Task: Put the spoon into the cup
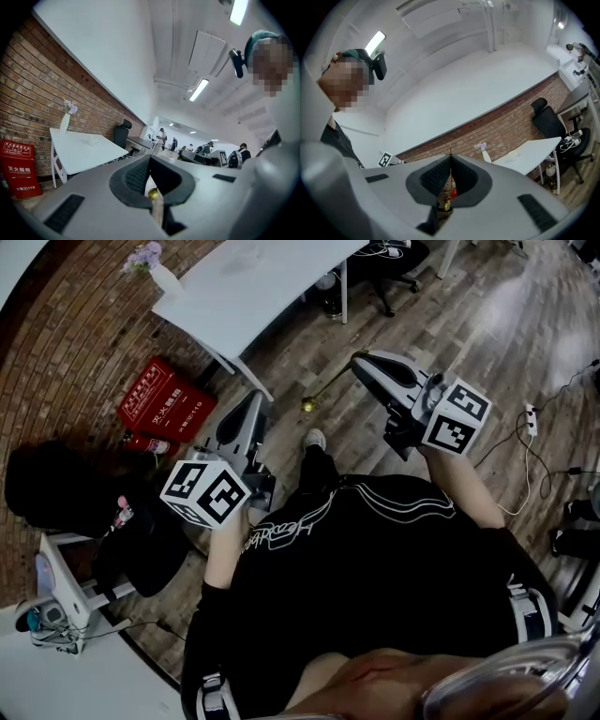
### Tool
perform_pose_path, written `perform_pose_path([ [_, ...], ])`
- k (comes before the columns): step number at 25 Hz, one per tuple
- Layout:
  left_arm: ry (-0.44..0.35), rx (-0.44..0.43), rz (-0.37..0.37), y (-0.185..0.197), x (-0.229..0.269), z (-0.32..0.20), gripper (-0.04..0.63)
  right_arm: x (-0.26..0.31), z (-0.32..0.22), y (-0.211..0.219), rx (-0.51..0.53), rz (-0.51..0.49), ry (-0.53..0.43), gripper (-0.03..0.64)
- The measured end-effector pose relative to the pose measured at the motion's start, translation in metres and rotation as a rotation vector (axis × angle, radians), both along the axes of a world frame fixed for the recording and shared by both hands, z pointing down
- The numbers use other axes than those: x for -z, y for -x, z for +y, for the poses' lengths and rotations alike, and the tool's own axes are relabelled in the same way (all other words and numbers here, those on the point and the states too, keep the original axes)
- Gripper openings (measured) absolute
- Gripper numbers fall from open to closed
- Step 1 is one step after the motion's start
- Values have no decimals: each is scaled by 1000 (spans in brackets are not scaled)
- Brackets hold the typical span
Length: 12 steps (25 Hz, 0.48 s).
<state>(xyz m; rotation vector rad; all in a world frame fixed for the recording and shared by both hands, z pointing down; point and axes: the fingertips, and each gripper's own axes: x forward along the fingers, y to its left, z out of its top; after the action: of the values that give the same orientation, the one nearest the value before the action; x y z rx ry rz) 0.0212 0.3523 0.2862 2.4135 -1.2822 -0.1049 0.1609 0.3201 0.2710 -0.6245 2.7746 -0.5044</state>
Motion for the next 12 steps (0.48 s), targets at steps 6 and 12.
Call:
perform_pose_path([
  [6,24,-7,16,14,-13,-52,3,-12,-48,14,-8,11,22,0],
  [12,64,-31,28,33,-25,-129,3,-22,-120,34,-36,23,58,0],
])
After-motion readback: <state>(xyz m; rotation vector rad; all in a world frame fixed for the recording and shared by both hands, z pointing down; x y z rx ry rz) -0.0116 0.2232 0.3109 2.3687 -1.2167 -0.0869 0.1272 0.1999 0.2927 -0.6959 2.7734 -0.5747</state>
